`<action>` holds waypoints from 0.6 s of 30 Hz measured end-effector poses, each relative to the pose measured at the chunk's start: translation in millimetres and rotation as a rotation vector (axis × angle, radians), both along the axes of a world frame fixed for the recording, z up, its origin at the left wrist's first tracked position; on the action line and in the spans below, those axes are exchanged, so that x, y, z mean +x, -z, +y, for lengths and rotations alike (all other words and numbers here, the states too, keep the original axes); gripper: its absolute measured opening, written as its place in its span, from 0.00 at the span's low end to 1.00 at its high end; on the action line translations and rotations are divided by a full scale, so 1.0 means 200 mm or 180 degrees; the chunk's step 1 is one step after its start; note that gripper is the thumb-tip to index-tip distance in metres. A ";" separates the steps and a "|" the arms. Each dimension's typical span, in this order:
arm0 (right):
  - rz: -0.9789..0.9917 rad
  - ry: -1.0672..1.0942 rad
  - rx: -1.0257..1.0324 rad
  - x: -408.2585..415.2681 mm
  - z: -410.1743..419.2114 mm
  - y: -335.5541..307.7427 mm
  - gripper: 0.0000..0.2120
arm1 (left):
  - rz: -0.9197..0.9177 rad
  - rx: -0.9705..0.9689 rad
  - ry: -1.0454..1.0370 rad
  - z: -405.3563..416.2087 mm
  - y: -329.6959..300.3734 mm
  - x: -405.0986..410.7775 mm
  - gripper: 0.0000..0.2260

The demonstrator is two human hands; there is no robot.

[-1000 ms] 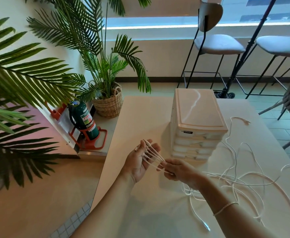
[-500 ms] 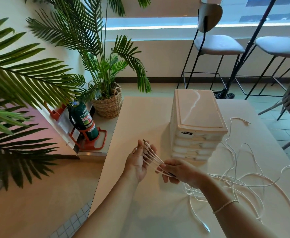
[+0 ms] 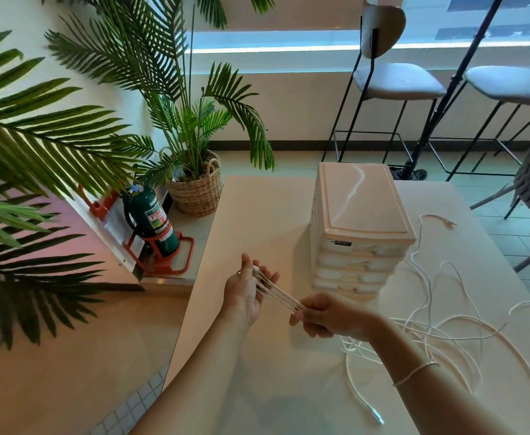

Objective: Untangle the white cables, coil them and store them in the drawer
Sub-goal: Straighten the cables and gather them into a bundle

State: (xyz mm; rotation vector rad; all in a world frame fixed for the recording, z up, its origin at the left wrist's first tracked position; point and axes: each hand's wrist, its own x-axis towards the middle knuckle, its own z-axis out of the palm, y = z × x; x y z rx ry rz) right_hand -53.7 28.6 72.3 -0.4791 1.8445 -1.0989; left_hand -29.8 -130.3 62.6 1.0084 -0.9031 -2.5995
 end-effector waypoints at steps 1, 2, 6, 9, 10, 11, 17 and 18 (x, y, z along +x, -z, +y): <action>0.0024 -0.0007 0.0040 -0.01 0.01 0.00 0.12 | -0.0067 -0.0087 0.0029 0.00 0.00 0.00 0.14; 0.0056 -0.0006 0.0074 -0.01 0.02 -0.01 0.12 | -0.0137 -0.0190 0.0058 0.00 0.01 0.01 0.14; 0.0463 0.0119 0.0240 -0.03 0.02 -0.01 0.13 | -0.0296 -0.0632 0.0160 0.00 0.01 0.03 0.14; 0.0582 0.0284 0.0258 -0.03 0.01 0.00 0.13 | -0.0202 -0.0665 0.0173 0.00 0.02 0.04 0.12; 0.0482 0.0342 0.0205 -0.03 0.00 0.00 0.13 | -0.0115 -0.0620 0.0160 -0.01 0.02 0.05 0.13; 0.0364 0.0396 0.0159 -0.03 0.00 0.00 0.13 | -0.0048 -0.0579 0.0169 -0.01 0.03 0.05 0.14; 0.0272 0.0256 0.0217 -0.03 0.04 -0.05 0.13 | -0.0068 -0.0918 0.0724 -0.07 0.04 0.09 0.11; 0.0264 0.0185 0.0234 -0.04 0.05 -0.06 0.13 | -0.0206 -0.1514 0.1006 -0.09 0.04 0.10 0.10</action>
